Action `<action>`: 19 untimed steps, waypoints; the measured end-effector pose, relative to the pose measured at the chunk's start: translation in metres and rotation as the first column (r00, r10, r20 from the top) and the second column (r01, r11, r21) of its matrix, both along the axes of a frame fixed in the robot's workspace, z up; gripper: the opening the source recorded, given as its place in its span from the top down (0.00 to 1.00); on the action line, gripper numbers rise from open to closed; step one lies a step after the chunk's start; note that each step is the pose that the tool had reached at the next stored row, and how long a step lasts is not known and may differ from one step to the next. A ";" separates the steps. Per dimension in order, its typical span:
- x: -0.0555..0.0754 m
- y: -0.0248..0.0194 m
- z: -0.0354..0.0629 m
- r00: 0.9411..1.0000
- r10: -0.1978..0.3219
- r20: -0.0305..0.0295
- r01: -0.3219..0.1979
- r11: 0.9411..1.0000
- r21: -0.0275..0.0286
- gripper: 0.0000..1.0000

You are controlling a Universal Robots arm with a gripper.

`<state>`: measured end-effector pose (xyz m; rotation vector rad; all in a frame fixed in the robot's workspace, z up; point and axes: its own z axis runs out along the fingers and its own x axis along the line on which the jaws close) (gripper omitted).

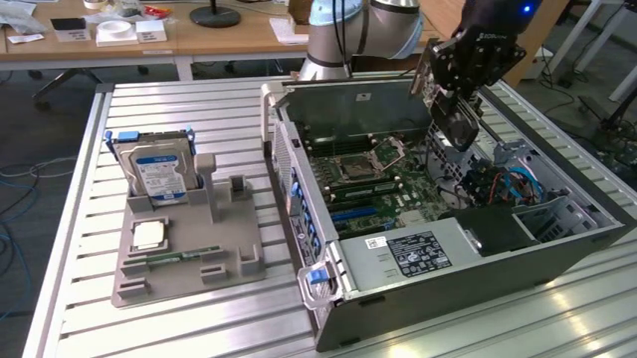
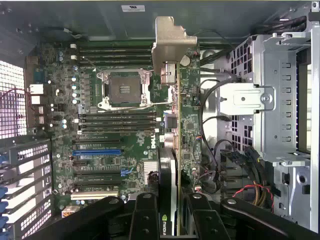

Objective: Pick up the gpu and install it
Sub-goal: 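Pick up the gpu and move the gpu toward the slot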

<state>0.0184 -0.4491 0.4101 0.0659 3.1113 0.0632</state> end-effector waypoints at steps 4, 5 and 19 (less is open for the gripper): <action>0.000 0.0000 0.0000 1.000 0.000 0.000 0.000 1.000 0.000 0.73; 0.000 0.0000 0.0000 1.000 0.000 0.000 0.000 1.000 0.000 0.73; 0.000 0.0000 0.0000 1.000 0.000 0.000 0.000 1.000 0.000 0.73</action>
